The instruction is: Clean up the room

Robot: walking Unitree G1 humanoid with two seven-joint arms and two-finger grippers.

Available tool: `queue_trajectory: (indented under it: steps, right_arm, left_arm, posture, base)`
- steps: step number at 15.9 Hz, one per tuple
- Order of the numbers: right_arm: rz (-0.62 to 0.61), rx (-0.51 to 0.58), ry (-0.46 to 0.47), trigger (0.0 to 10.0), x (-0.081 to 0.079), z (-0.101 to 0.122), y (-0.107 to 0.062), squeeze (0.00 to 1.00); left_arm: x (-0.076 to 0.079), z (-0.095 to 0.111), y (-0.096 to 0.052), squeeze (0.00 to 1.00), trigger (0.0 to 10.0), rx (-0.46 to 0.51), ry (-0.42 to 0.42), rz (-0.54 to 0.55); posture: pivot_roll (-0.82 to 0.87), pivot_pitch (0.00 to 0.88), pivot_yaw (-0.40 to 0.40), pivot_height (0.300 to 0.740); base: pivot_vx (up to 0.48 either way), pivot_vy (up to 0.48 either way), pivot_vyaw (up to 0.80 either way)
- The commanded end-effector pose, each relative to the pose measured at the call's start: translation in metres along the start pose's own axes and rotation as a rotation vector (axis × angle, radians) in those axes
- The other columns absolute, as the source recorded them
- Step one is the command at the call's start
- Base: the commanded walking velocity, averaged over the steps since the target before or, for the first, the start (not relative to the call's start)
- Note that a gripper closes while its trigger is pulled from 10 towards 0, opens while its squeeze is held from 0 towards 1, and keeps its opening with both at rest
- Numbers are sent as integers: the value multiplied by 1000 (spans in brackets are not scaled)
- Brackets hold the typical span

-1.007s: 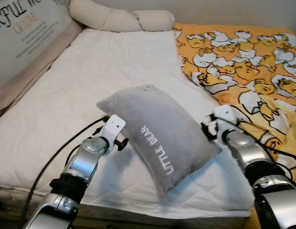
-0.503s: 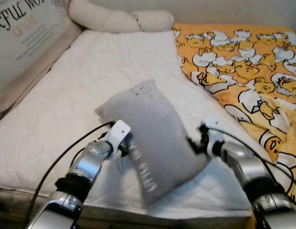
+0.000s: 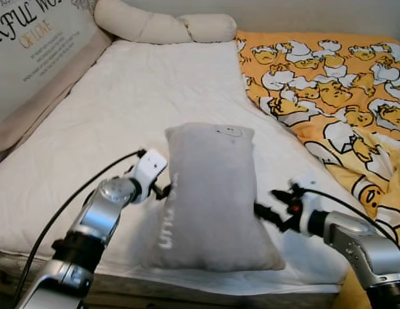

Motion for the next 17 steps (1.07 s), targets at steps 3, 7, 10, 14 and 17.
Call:
queue_trajectory:
  steps: [3,7,10,14,17]
  right_arm:
    - [-195,47,170,10000,22,-4,-9,1000]
    - [-246,117,372,10000,29,-10,-13,1000]
    - [-77,165,479,10000,18,-13,-6,1000]
    - [145,167,659,10000,-4,-16,13,1000]
    - [176,56,628,10000,-18,-31,25,1000]
  left_arm:
    - [-6,-6,-12,1000,10000,46,-83,20]
    - [-28,-29,-29,1000,10000,115,-314,31]
    - [-26,-41,-35,1000,10000,196,-535,-82]
    - [21,-42,-13,1000,10000,228,-752,-340]
    - [54,-37,5,1000,10000,214,-788,-425]
  posture:
    - [-118,0,32,740]
    - [-130,0,61,740]
    - [-135,0,78,740]
    - [-100,0,46,740]
    - [-97,0,35,740]
  base:
    - [0,0,0]
    - [0,0,0]
    - [0,0,0]
    - [0,0,0]
    - [0,0,0]
Point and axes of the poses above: a point about 5 cm out from each wrist's last joint towards the gripper, its own y axis pointing out of the wrist towards the gripper, its own z axis along the axis of the wrist's last joint, x = y × z, the point moved 1 cm from there along y, pointing out of the wrist towards the gripper, and after that the axes turned 5 degrees about -y, right-handed, at the moved point
